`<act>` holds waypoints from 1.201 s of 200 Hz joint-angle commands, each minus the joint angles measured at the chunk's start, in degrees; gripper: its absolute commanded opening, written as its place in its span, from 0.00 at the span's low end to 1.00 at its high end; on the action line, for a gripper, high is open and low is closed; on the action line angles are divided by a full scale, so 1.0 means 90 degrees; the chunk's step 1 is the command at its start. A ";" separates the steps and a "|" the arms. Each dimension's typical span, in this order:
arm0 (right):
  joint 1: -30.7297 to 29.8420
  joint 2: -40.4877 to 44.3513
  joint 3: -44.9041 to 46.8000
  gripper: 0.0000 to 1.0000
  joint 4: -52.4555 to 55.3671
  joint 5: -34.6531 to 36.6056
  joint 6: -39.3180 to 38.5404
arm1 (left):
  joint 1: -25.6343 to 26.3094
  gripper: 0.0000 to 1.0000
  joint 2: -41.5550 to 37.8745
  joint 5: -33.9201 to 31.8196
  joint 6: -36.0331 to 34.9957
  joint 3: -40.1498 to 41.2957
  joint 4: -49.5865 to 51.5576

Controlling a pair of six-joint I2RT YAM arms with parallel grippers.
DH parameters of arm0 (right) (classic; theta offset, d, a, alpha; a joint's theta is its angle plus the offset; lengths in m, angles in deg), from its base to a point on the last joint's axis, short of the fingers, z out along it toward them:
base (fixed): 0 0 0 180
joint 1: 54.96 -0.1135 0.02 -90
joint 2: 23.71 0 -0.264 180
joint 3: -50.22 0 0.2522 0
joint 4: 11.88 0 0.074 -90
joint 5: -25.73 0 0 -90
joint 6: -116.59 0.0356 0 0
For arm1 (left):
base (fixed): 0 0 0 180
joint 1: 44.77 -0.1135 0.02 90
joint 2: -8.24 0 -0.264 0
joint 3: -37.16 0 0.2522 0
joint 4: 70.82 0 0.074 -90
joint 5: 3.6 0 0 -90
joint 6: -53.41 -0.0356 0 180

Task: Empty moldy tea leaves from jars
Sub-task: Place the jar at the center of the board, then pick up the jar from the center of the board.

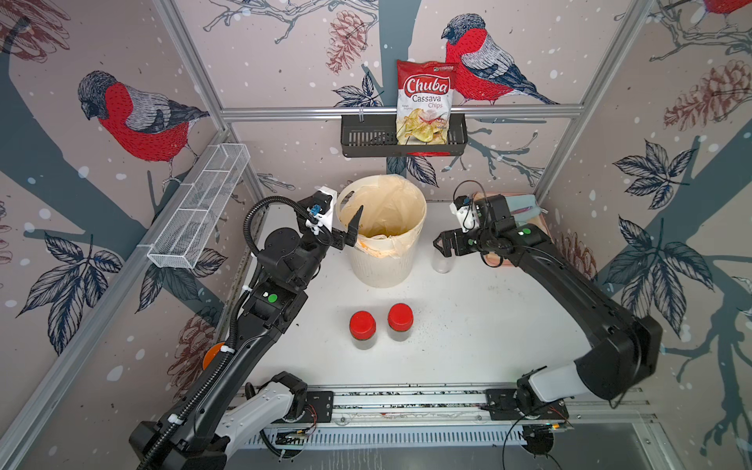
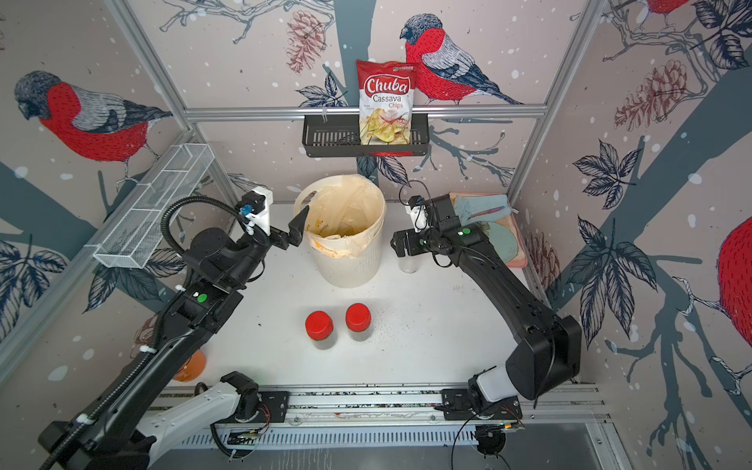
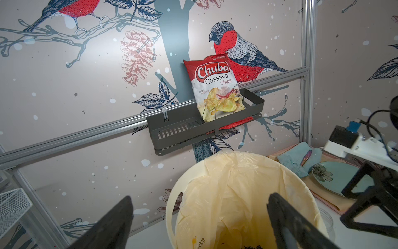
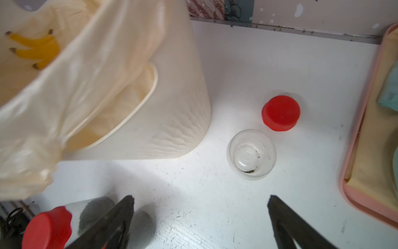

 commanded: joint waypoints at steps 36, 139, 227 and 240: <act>-0.1756 0.1290 0.1392 0.97 -0.1101 0.0006 -0.0195 | -0.0032 0.95 -0.0064 -0.0334 0.0184 -0.0042 -0.0148; -0.3239 0.0102 0.1350 0.97 -0.0909 0.0689 0.0102 | -0.0042 0.95 -0.0151 -0.0236 0.0345 -0.0066 -0.0085; -0.3566 -0.0139 0.1640 0.97 -0.0867 0.0696 0.0235 | -0.0042 0.95 -0.0181 -0.0235 0.0363 -0.0033 0.0002; -0.3602 -0.0166 0.1674 0.97 -0.0891 0.0641 0.0230 | -0.0044 0.95 -0.0181 -0.0245 0.0380 -0.0024 0.0018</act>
